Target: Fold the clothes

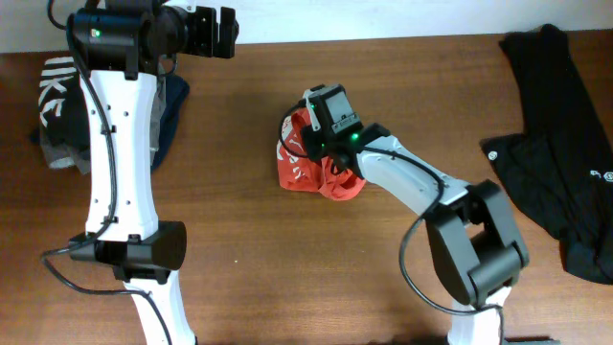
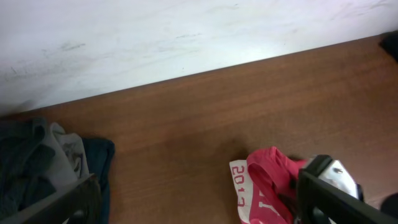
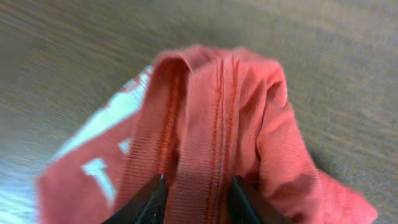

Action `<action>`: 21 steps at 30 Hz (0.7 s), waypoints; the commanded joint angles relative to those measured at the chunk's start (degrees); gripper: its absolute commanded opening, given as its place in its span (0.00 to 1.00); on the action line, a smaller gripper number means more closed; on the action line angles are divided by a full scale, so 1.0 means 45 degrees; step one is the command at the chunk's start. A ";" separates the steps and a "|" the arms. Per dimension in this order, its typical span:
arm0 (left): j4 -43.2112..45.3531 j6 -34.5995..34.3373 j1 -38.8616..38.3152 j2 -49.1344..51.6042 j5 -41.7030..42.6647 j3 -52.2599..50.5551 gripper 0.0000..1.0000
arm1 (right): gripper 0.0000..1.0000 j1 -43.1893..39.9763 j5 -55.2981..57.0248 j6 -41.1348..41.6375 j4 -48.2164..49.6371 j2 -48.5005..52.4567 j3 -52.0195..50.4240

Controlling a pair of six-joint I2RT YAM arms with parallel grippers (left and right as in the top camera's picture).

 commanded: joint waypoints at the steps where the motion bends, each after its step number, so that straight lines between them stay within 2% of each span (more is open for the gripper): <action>1: -0.0019 -0.0170 0.0015 0.0355 -0.0126 0.0044 0.99 | 0.38 0.0078 0.0806 0.0058 0.0010 0.0291 0.0029; 2: -0.0019 -0.0170 0.0010 0.0418 -0.0126 0.0044 0.99 | 0.36 0.0063 0.1059 0.0097 0.0005 0.0291 0.0029; 6: -0.0053 -0.0170 0.0000 0.0588 -0.0126 0.0044 0.99 | 0.18 -0.0073 0.1826 0.0437 -0.0107 0.0180 0.0180; 10: -0.0015 -0.0165 0.0005 0.0597 -0.0131 0.0044 0.99 | 0.09 -0.0544 0.1773 0.0971 -0.1141 -0.0282 0.0957; 14: -0.0015 -0.0155 0.0005 0.0597 -0.0136 0.0044 0.99 | 0.04 -0.1010 0.1632 0.1540 -0.2608 -0.0520 0.1948; 21: -0.0015 0.0039 0.0005 0.0597 -0.0272 0.0044 0.99 | 0.04 -0.2467 -0.0656 0.2098 -0.5357 -0.0529 0.3235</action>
